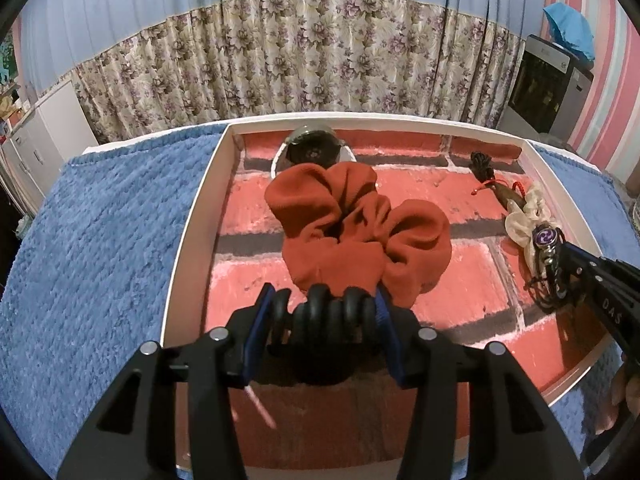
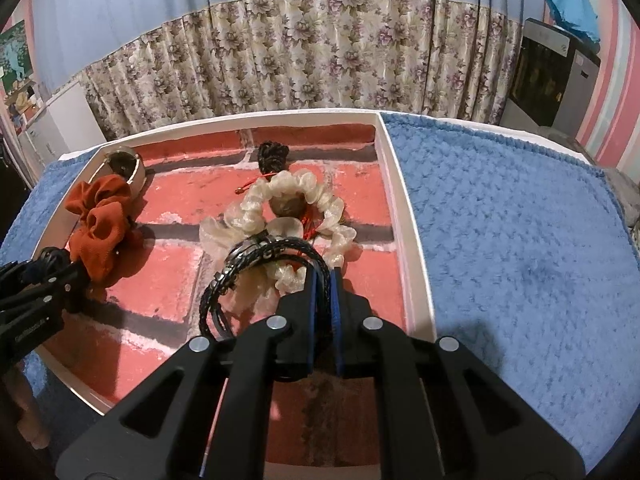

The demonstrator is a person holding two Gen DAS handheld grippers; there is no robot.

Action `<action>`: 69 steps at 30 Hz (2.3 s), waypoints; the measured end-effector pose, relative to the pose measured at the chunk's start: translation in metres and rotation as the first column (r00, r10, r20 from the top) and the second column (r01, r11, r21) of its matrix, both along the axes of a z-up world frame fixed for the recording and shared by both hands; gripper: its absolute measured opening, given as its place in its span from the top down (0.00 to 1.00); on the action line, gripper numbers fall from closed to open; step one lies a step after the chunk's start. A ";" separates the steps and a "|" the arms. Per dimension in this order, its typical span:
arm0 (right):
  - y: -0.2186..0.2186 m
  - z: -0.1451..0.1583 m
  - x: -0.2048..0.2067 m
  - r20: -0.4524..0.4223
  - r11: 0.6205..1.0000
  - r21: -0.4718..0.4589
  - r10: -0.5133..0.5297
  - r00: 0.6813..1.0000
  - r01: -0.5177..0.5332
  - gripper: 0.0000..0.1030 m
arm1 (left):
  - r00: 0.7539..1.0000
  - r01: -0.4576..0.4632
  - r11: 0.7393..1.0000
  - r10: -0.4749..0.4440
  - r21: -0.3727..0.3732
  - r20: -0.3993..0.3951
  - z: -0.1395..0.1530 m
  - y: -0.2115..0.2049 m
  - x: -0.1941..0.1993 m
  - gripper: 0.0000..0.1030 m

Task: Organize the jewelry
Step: 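Carry claw clip with left tool while right tool carries leather bracelet into tray, then open left gripper releasing claw clip while right gripper releases leather bracelet, then move left tool to black beaded hair tie while right tool approaches wooden bead bracelet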

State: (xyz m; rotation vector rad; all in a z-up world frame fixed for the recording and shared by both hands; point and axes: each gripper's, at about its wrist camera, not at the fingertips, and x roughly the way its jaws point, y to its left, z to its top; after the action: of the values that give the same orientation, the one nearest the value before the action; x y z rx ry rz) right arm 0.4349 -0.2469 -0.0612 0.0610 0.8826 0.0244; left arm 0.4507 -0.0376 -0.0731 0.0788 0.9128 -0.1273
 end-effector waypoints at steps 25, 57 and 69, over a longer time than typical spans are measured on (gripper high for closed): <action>-0.012 0.043 -0.045 0.085 0.999 0.032 -0.013 0.996 0.011 0.11 | 0.999 0.035 0.999 -0.035 0.010 0.022 0.034 0.004 -0.036 0.19; 0.000 0.042 -0.276 0.198 0.998 -0.037 -0.047 0.979 0.055 0.04 | 0.988 -0.059 0.994 0.071 -0.090 0.134 0.043 0.113 -0.237 0.05; 0.007 0.022 -0.288 0.160 0.995 -0.081 -0.051 0.986 0.064 0.04 | 0.989 -0.007 1.000 0.011 -0.022 0.147 0.019 0.101 -0.265 0.06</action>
State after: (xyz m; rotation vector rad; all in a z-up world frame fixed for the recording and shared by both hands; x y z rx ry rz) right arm 0.1473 -0.2403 -0.0390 0.0038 0.7226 -0.0622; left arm 0.1853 0.0632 -0.0542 0.0633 0.7637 -0.1212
